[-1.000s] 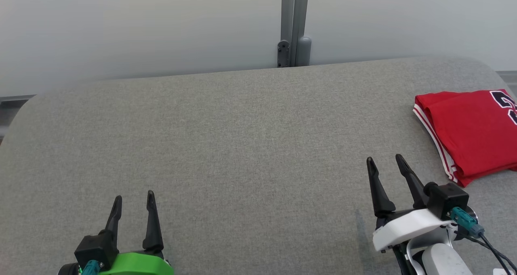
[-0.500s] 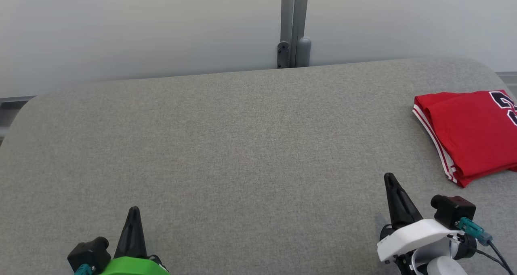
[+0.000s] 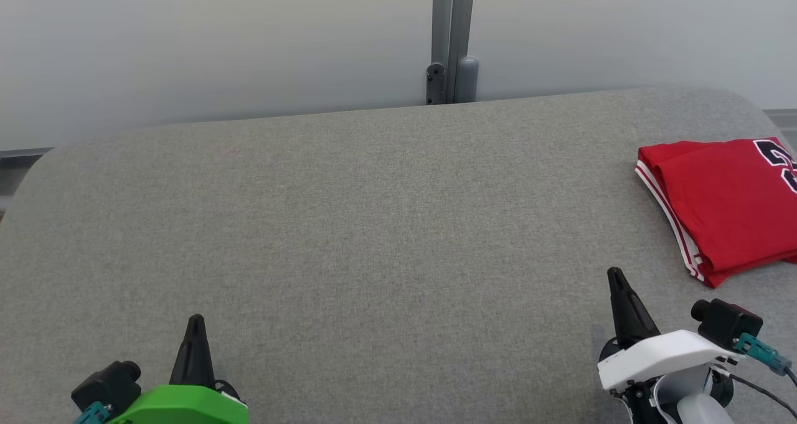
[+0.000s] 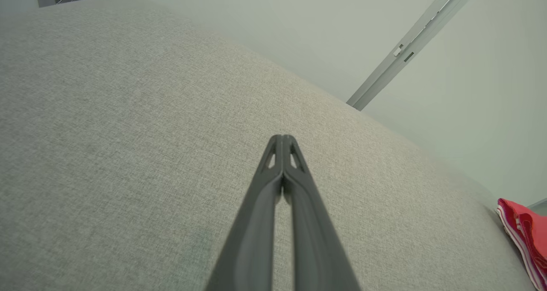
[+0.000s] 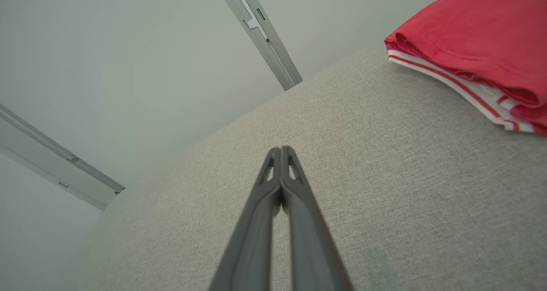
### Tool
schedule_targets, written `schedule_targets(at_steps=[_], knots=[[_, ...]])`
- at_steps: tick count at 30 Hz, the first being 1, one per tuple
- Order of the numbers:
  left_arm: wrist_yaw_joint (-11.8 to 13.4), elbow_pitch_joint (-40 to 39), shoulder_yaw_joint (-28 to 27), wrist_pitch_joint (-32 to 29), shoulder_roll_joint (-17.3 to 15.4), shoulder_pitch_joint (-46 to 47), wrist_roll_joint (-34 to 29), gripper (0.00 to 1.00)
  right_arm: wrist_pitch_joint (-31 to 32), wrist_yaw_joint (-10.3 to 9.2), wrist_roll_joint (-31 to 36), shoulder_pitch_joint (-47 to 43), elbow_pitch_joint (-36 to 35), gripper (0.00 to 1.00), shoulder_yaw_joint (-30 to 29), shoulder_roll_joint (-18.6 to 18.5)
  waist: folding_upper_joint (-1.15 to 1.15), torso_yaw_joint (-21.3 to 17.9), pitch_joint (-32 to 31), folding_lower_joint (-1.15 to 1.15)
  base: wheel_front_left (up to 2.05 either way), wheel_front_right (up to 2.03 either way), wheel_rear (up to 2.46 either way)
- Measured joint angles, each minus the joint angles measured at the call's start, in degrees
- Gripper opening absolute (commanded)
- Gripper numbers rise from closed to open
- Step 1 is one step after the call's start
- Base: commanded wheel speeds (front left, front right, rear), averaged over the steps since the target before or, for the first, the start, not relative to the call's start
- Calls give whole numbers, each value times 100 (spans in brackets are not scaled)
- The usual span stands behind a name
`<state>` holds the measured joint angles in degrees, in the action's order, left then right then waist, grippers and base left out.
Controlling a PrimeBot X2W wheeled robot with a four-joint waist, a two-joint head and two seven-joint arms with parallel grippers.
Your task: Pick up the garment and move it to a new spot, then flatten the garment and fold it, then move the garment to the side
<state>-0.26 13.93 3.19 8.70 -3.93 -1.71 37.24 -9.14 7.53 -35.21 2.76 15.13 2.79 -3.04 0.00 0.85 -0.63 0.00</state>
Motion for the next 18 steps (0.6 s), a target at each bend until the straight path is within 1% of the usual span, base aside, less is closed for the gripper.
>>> schedule_targets(at_steps=[11, 18], knots=[[-112, -1, -153, -235, 22, 129, 906, 0, 221, -1, -933, 31, -13, 0, -113, -16, 0, -9, 9, 0, 0, 0, 0], [-178, 1, -245, -364, 35, 174, 1369, 0, 353, -1, -1450, 56, -23, 0, -181, -27, 0, -15, 14, 0, 0, 0, 0]])
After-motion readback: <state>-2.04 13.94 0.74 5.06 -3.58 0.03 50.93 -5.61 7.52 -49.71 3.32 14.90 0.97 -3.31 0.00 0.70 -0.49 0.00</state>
